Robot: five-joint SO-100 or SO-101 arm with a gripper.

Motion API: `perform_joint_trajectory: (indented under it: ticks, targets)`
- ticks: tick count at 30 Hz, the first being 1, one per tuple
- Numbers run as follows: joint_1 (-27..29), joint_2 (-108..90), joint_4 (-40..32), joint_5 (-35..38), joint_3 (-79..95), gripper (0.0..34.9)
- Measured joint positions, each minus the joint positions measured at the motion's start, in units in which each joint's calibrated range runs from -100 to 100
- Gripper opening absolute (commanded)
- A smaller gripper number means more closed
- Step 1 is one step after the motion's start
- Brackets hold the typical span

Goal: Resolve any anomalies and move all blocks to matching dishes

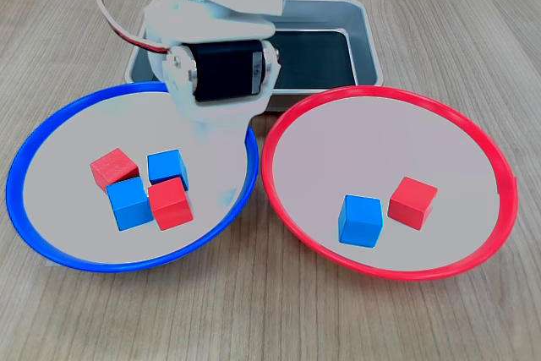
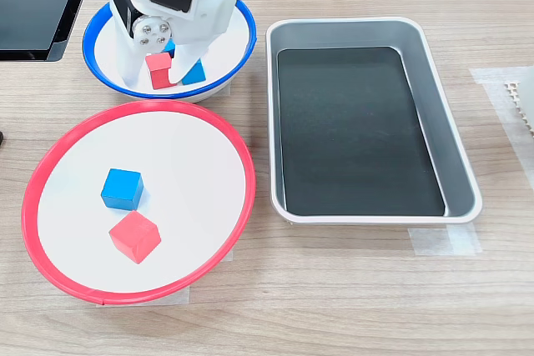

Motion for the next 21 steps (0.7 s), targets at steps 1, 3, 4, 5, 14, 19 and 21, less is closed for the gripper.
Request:
perform_joint_trajectory:
  ticks: [1, 3, 4, 5, 14, 19, 21]
  targets:
    - [-0.1, 0.0, 0.2, 0.0, 0.0, 14.6]
    - [-0.5, 0.1, 1.0, -0.2, -0.1, 15.2]
    - [-0.4, 0.5, 1.1, 0.0, -0.3, 15.3]
    - [-0.4, 0.8, 1.2, 0.1, -0.5, 15.4]
    - [1.0, 2.3, 2.1, 2.4, -1.7, 17.0]
    - [3.0, 2.3, 3.9, 3.3, -2.5, 17.2]
    - [3.6, 2.3, 4.6, 3.6, -2.8, 16.7]
